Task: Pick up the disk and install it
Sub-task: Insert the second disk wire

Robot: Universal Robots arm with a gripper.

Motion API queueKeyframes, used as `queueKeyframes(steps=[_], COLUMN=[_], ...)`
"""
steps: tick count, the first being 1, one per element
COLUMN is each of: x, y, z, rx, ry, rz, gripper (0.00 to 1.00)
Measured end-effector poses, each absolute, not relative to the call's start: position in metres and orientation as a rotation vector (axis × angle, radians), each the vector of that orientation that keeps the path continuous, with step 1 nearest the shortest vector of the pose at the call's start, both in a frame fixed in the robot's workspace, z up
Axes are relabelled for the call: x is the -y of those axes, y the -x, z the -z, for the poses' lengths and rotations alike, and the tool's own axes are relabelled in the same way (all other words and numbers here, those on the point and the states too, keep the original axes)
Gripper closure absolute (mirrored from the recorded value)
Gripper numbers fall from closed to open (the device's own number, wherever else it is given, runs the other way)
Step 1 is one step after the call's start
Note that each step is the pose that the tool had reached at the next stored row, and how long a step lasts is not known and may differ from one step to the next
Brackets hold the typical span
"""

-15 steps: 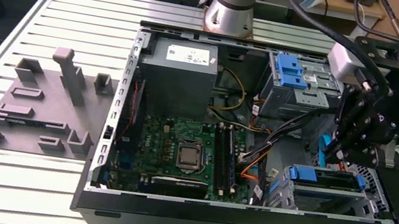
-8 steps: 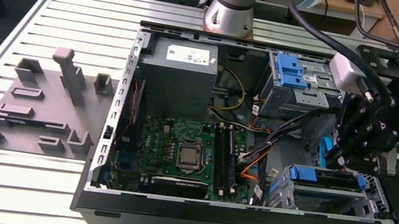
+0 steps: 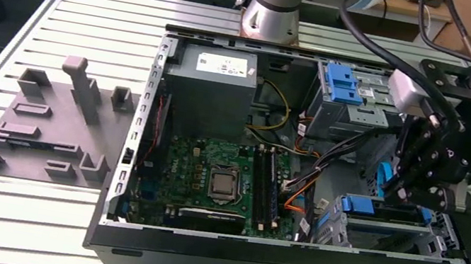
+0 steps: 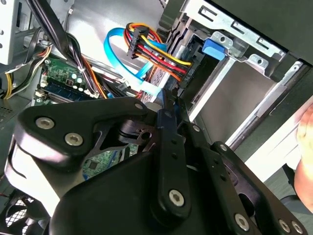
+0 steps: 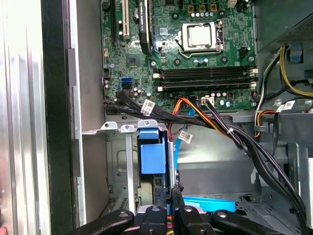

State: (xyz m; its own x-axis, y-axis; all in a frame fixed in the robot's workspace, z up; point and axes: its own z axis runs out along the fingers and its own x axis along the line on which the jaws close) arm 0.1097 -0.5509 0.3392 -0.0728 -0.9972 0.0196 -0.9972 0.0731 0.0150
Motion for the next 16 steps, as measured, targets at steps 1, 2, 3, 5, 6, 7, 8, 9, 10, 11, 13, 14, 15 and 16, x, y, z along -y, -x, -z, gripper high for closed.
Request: queueKeyframes(steps=[1,2,3,5,6,7,8,9,10,11,13,14,15,16], x=[0.5509,0.5509,0.551,0.5512,0.5512,0.5513,0.5514,0.5516,0.5517,0.5517,0.5518,0.5519,0.5521,0.5522], y=[-0.1097,-0.1098,-0.1098,-0.1098,-0.1099,-0.1099,-0.1099,-0.11,-0.11,-0.11,-0.11,-0.1101,-0.1101,-0.1101], z=[-0.3388,-0.3384,-0.3381,-0.3374,-0.3372,-0.3369,-0.3367,-0.3365,-0.3363,-0.3362,-0.3359,-0.3357,-0.3356,-0.3354], rx=[2.283,2.283,2.283,2.283,2.283,2.283,2.283,2.283,2.283,2.283,2.282,2.282,2.282,2.282], ry=[-2.122,-2.122,-2.122,-2.122,-2.122,-2.122,-2.122,-2.122,-2.122,-2.122,-2.122,-2.121,-2.121,-2.121], rz=[-0.004,-0.004,-0.004,-0.004,-0.004,-0.004,-0.004,-0.004,-0.004,-0.005,-0.005,-0.006,-0.006,-0.006], gripper=[0.84,0.84,0.84,0.84,0.84,0.84,0.84,0.84,0.84,0.84,0.84,0.84,0.84,0.84])
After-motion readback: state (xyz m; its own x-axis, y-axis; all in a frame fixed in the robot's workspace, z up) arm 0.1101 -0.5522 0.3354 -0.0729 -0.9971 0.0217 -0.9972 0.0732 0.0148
